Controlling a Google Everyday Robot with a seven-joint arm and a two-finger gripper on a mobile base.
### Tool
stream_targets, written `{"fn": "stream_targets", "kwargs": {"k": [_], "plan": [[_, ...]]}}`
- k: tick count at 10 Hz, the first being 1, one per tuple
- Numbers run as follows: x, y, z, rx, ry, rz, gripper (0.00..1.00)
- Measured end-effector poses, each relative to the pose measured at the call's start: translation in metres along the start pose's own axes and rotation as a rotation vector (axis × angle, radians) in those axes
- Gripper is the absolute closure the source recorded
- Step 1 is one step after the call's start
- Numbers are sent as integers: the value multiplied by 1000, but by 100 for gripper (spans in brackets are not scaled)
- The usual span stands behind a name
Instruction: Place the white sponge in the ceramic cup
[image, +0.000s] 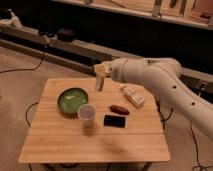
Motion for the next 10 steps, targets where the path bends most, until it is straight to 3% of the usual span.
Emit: {"fn": "stream_targets", "kwargs": {"k": [3, 7, 10], "plan": [[-22, 2, 21, 38, -12, 46, 83], [-43, 16, 28, 32, -60, 105, 83], [-54, 16, 31, 47, -80, 148, 83]]}}
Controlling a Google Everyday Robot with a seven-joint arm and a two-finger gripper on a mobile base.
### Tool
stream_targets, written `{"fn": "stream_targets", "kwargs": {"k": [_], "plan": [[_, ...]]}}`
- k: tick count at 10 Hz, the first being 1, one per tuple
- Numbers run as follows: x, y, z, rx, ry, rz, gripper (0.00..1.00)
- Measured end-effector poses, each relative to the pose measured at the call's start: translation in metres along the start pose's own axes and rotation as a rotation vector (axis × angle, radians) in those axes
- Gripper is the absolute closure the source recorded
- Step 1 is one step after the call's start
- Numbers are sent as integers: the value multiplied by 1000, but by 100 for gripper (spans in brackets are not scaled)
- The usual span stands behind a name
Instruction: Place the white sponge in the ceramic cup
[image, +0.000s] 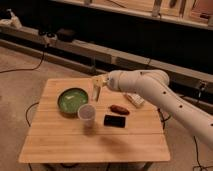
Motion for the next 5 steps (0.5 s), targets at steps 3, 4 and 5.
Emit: {"fn": "stream_targets", "kwargs": {"k": [3, 4, 5], "plan": [[-15, -5, 17, 36, -29, 8, 83], [-21, -6, 25, 47, -41, 4, 83], [-26, -4, 33, 55, -50, 4, 83]]}}
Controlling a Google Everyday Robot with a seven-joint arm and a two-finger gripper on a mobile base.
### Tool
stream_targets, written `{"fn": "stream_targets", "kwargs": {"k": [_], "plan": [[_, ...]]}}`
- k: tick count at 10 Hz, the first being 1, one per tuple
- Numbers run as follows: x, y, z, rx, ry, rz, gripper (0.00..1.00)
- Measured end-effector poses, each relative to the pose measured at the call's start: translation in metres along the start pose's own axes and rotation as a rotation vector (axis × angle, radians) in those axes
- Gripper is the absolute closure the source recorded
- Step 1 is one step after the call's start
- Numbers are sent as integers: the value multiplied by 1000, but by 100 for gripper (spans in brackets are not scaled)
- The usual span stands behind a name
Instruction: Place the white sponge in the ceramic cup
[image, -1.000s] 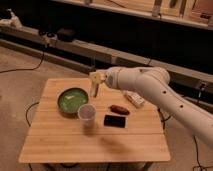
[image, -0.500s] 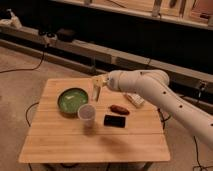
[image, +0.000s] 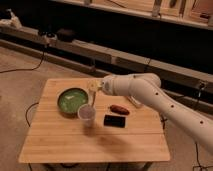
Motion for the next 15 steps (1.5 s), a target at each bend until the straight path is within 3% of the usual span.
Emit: {"fn": "stream_targets", "kwargs": {"k": [7, 13, 15], "plan": [[-36, 13, 42, 36, -78, -24, 80], [-40, 25, 71, 35, -101, -52, 22], [-41, 22, 79, 52, -112, -49, 20]]}}
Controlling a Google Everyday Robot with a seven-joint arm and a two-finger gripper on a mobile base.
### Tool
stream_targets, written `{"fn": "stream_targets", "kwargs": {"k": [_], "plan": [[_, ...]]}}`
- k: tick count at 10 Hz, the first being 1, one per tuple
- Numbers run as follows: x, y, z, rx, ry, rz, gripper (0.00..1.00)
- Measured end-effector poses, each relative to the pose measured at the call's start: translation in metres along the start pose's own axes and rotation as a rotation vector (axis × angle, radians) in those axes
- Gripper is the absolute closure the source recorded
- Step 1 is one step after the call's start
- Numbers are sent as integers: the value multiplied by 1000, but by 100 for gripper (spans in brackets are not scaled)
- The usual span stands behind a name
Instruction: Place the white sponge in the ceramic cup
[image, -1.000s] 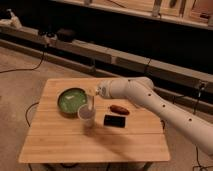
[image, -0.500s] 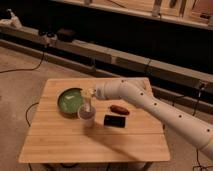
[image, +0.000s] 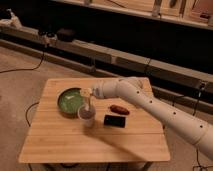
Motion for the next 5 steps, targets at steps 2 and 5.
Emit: {"fn": "stream_targets", "kwargs": {"k": [2, 5], "plan": [[-4, -7, 7, 31, -22, 10, 20], [-8, -10, 10, 47, -49, 3, 20]]}}
